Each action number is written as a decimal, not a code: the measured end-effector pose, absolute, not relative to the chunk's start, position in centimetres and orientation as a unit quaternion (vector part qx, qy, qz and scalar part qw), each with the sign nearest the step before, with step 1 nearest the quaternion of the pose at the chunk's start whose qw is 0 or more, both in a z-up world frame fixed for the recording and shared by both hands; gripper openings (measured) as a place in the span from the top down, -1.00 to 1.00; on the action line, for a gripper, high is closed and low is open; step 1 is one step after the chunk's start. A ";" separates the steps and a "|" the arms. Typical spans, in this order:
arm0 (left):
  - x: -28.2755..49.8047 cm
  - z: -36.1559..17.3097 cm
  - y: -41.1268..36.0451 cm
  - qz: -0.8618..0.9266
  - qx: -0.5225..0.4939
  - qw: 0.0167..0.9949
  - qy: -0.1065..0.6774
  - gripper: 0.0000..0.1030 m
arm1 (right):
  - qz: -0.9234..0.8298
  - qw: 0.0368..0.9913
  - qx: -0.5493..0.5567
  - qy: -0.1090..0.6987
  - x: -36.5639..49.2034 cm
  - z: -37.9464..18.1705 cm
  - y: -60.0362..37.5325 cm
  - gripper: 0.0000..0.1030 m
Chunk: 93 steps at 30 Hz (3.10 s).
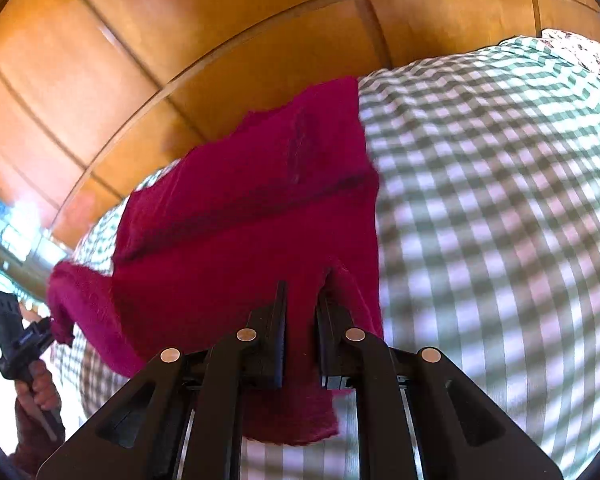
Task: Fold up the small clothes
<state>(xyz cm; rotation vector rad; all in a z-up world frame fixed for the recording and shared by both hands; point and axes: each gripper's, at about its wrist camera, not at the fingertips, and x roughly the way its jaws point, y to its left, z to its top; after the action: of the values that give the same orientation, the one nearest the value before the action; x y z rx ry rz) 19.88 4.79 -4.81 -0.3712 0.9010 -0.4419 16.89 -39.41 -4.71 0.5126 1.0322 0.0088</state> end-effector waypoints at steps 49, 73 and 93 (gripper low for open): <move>4.5 -8.3 9.5 -0.186 -0.120 0.858 0.463 0.23 | 0.016 0.831 0.146 0.536 -1.0 -3.4 -35.8 0.46; 9.3 -4.3 8.0 -0.211 -0.110 0.891 0.388 0.85 | -0.024 0.891 0.063 0.448 4.1 1.5 -34.7 0.87; 27.5 -2.6 4.1 -0.142 -0.086 0.911 0.378 0.86 | -0.080 0.886 0.109 0.444 22.9 -1.9 -37.5 0.87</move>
<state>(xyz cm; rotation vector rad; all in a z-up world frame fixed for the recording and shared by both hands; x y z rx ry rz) 27.52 4.11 -2.57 -0.1776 0.7791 -0.2930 22.94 -37.47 -1.86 0.2269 0.9238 -0.1658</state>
